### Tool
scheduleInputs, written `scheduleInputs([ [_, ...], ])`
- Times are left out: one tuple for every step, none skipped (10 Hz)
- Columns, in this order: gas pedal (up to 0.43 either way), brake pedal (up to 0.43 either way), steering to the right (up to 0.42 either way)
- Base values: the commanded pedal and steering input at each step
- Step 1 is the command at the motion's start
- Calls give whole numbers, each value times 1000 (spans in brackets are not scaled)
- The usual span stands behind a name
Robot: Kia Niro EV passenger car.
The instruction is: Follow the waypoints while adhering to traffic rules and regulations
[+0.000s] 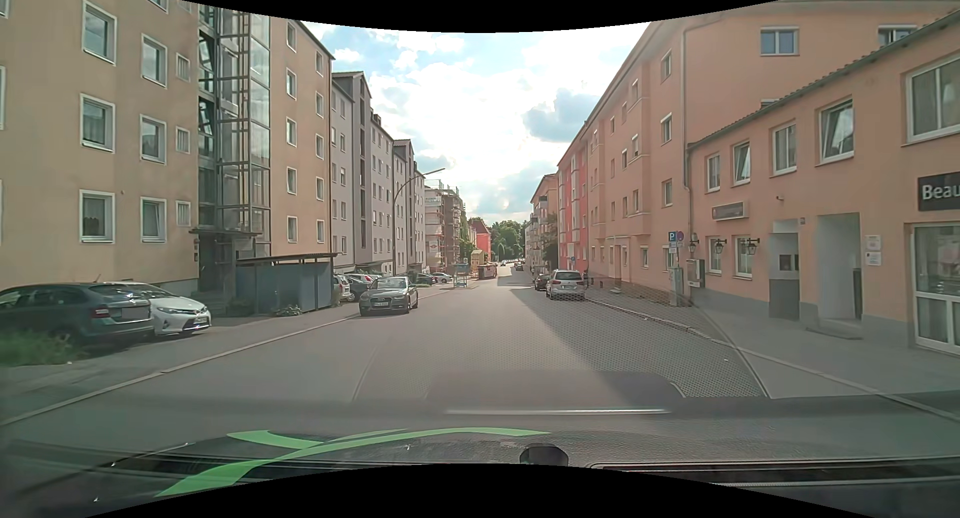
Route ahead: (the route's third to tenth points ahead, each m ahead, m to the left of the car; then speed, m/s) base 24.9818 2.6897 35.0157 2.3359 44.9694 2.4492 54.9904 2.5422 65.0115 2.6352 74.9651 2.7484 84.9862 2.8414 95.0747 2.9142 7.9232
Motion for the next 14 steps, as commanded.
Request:
scheduleInputs([
  [98,0,-4],
  [98,0,-5],
  [98,0,-5],
  [98,0,-5],
  [98,0,-5],
  [98,0,-5],
  [98,0,-5],
  [87,0,-4],
  [67,0,-4],
  [28,0,-4],
  [0,0,-4],
  [0,0,-4],
  [0,0,-4],
  [0,0,-4],
])
